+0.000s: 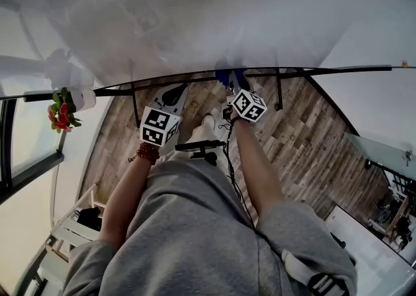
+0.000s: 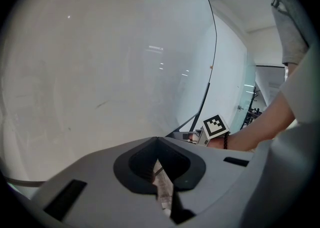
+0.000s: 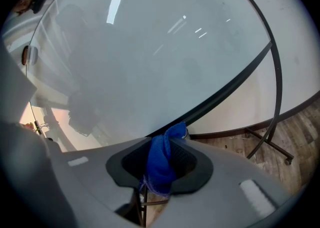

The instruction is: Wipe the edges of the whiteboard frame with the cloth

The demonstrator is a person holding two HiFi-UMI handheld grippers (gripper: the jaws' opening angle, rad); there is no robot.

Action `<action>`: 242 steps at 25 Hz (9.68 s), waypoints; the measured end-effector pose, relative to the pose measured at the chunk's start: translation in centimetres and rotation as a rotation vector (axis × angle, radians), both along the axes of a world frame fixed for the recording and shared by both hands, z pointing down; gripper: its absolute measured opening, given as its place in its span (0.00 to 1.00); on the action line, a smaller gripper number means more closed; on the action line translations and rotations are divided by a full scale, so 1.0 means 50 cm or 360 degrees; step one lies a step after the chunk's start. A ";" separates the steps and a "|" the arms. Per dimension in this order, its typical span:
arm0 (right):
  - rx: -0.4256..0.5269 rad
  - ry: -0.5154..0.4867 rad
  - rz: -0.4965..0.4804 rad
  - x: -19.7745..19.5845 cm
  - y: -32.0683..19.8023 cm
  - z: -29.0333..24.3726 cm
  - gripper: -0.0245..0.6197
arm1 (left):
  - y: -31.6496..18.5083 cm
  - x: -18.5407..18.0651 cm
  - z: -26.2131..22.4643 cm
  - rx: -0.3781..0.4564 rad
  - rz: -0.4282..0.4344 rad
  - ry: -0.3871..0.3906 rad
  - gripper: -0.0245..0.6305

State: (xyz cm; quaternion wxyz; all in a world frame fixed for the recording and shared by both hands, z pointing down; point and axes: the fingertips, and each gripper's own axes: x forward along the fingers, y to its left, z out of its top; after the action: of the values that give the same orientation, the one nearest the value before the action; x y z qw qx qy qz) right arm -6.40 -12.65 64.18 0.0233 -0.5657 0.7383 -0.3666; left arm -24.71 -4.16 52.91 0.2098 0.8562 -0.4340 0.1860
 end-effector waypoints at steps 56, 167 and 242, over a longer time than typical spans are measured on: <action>0.0023 -0.0963 0.0608 -0.185 0.051 0.001 0.20 | 0.043 -0.169 0.024 0.0026 0.0213 -0.0120 0.05; -0.0110 -0.0832 -0.0643 -0.728 0.147 -0.026 0.21 | 0.209 -0.448 0.068 -0.0071 -0.0320 -0.0083 0.05; 0.0738 0.1132 0.0152 0.080 0.368 -0.565 0.22 | 0.110 0.278 -0.275 0.0484 0.0545 0.0259 0.05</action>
State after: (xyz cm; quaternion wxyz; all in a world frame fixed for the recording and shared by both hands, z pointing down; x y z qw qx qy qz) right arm -2.41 5.75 35.93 -0.0892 -0.6703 0.7362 0.0285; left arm -10.81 1.34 39.17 0.0782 0.9512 -0.2872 0.0818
